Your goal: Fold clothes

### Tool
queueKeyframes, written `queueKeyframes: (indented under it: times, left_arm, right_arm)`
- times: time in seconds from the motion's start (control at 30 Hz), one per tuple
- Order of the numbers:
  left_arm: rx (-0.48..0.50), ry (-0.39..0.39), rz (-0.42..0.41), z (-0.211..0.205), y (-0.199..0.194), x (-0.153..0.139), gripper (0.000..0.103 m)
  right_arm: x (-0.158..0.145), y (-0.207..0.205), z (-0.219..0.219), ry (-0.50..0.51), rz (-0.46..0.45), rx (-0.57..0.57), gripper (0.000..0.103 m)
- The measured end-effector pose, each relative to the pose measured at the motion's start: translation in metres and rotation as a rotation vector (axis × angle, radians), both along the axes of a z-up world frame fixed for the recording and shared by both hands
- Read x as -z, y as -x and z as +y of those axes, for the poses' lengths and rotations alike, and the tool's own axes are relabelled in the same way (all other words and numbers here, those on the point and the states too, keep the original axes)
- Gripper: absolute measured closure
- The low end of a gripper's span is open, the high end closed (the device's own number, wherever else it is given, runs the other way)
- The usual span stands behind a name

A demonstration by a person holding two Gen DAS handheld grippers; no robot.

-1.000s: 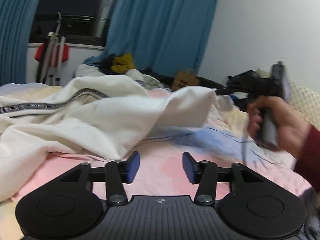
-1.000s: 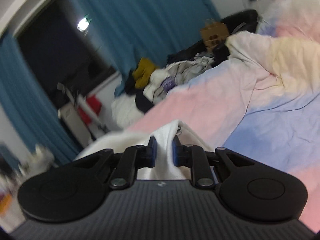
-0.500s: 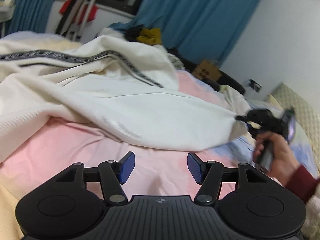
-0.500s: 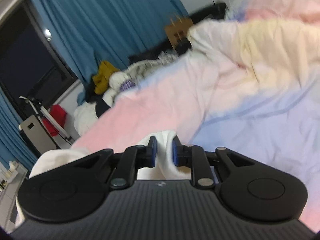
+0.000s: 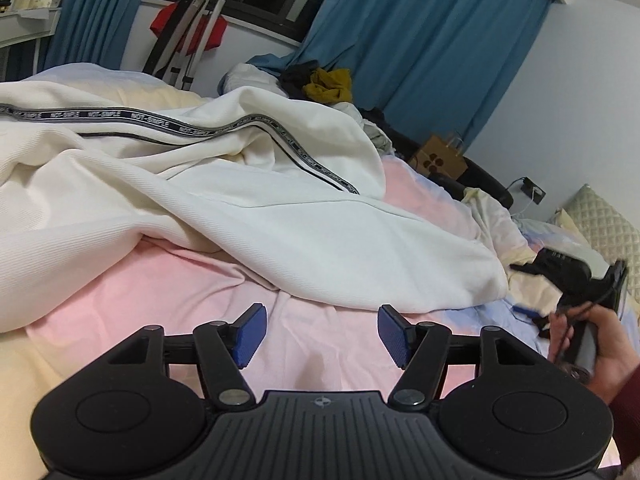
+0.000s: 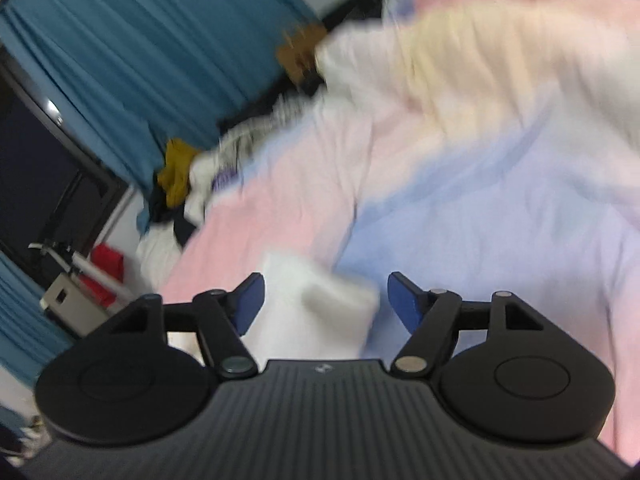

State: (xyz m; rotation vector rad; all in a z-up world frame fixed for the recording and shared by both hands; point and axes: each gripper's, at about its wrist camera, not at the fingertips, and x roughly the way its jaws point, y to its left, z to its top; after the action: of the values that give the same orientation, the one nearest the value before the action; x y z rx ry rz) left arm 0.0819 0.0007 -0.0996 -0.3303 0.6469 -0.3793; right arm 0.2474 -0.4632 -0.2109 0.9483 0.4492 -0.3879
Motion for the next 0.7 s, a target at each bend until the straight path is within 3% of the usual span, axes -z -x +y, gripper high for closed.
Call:
queueKeyframes:
  times: [0.13, 0.23, 0.43, 0.57, 0.7]
  left_arm:
    - [-0.020, 0.020, 0.012, 0.005, 0.005, -0.002, 0.038]
    - [-0.042, 0.047, 0.027, 0.012, 0.004, -0.002, 0.036]
    - [-0.108, 0.106, 0.094, 0.028, -0.005, 0.007, 0.036]
    - [-0.124, 0.130, 0.130, 0.031, -0.011, 0.013, 0.036]
    - [-0.132, 0.126, 0.147, 0.029, -0.015, 0.018, 0.036]
  right_arm:
    - [0.031, -0.004, 0.017, -0.294, 0.026, -0.113, 0.032]
    - [0.051, -0.019, 0.028, -0.414, 0.018, -0.155, 0.032]
    - [0.063, -0.045, 0.043, -0.315, 0.033, -0.109, 0.033]
    - [0.060, -0.049, 0.059, -0.246, -0.034, -0.058, 0.032]
    - [0.052, -0.055, 0.072, -0.149, -0.135, -0.092, 0.035]
